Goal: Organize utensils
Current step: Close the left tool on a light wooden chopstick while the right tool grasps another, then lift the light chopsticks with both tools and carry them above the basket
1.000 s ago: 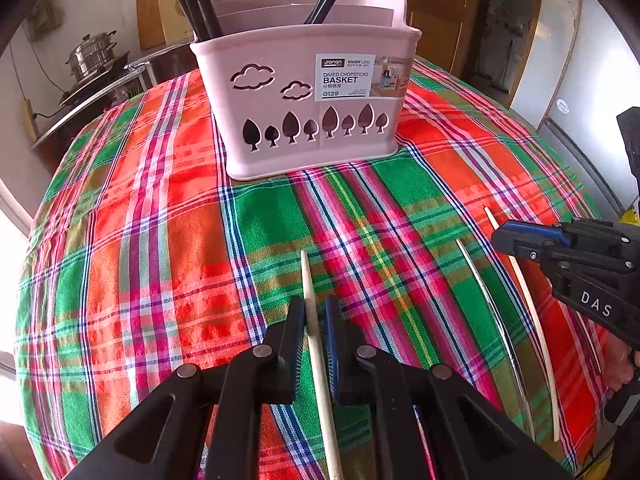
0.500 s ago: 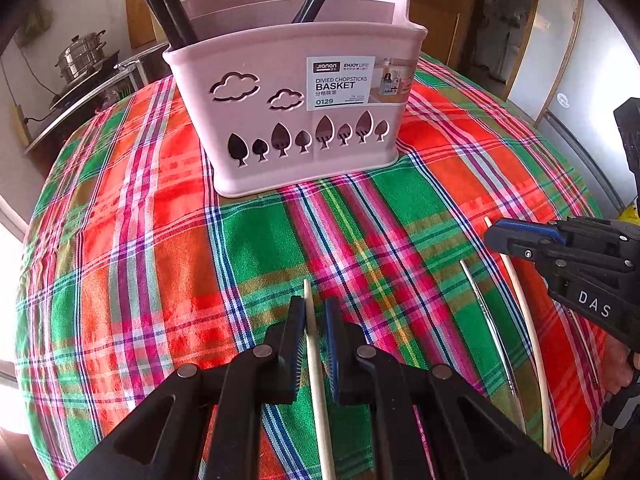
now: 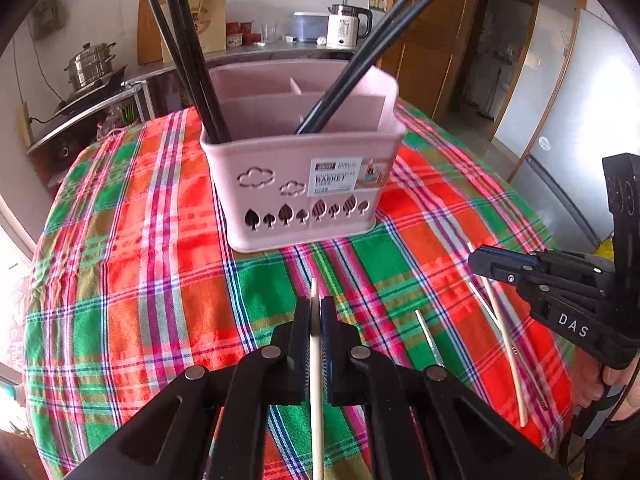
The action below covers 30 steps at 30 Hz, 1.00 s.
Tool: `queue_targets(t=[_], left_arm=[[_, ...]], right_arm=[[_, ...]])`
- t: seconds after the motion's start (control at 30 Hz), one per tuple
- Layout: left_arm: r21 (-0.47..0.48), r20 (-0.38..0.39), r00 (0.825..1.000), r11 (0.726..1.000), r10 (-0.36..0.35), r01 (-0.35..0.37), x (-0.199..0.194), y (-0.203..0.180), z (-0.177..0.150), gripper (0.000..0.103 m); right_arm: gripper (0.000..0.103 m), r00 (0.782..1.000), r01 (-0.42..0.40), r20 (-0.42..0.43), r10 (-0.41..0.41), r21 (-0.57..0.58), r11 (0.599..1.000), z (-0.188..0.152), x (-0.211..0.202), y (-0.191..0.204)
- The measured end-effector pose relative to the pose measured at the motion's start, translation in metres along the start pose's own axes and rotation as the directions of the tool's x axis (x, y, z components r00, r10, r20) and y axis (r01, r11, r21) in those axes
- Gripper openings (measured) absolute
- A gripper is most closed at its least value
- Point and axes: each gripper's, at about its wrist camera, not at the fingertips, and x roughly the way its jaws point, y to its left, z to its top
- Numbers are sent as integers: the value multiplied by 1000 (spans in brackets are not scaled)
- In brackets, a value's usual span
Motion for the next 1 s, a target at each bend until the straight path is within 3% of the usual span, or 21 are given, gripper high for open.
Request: queue_targets(t=[0.27,0.5,1.0], left_arm=[[27,155,988,999,-21,17,-68,-7,23,5],[52,243,969,998,-40,29,-105,-15,31,5],[44,206,977,998,-48,39,-96,-11,19,5]], right_arm=[[5,989,-17,147,24,-46,999,21,-53,15],[5,969,-9,243,31,-91,996,26,-88,28],[4,966,-11,254,39,-111,994,19,-94,28]])
